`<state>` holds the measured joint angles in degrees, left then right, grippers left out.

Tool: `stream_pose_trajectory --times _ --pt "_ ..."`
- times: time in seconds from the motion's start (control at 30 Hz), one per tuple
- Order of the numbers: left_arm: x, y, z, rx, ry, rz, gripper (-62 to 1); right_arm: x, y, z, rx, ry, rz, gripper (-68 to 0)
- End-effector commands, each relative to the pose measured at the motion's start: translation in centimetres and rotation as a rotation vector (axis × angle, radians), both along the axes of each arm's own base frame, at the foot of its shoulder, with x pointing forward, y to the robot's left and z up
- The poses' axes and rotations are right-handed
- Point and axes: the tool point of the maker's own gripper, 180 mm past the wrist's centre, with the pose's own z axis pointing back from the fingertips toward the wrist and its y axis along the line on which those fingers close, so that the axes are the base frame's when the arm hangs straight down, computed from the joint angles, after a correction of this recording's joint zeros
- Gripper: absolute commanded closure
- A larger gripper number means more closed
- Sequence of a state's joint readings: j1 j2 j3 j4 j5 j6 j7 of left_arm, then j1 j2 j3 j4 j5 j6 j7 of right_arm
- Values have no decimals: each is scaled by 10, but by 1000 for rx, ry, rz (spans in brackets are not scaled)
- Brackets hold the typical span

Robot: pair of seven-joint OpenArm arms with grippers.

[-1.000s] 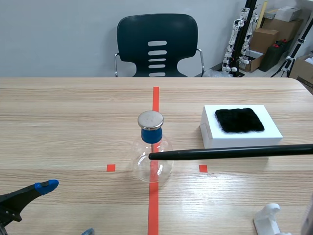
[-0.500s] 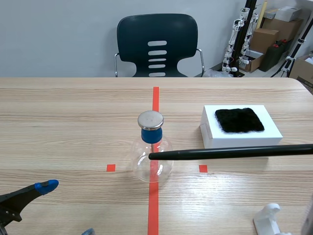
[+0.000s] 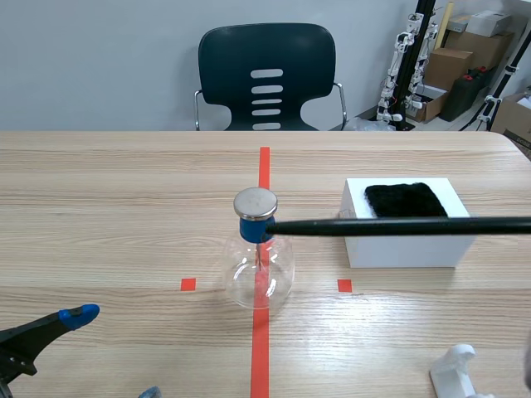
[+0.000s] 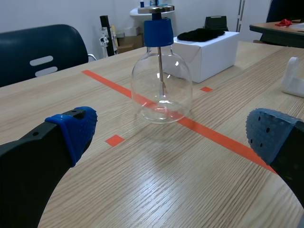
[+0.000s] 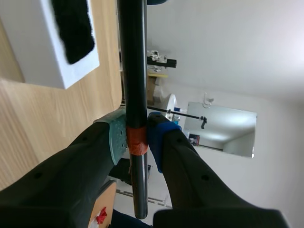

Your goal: Do the electroscope experiment. move the rod toward and away from the electroscope

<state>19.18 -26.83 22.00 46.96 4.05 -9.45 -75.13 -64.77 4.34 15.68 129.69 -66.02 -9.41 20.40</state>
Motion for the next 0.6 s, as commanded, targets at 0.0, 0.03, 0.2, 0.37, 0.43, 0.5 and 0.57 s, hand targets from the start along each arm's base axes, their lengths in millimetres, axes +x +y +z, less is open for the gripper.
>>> stream_pose_trajectory --times 0.0,0.03,0.2,0.37,0.43,0.5,0.57 --pt "3 -1 6 -21 -21 5 -623 9 1 18 -15 -73 21 -10" --pt "3 -1 6 -21 -21 5 -623 12 1 21 -20 -88 24 -10" --pt "3 -1 6 -21 -21 5 -623 32 -6 44 -59 -192 29 -10" --pt "3 -1 6 -21 -21 5 -623 56 -14 69 -88 -289 33 -10" --pt "3 -1 6 -21 -21 5 -623 64 -15 76 -99 -314 46 -10" --pt "3 -1 6 -21 -21 5 -623 72 -17 80 -112 -333 61 -10" --pt "3 -1 6 -21 -21 5 -623 81 -20 82 -129 -344 78 -10"
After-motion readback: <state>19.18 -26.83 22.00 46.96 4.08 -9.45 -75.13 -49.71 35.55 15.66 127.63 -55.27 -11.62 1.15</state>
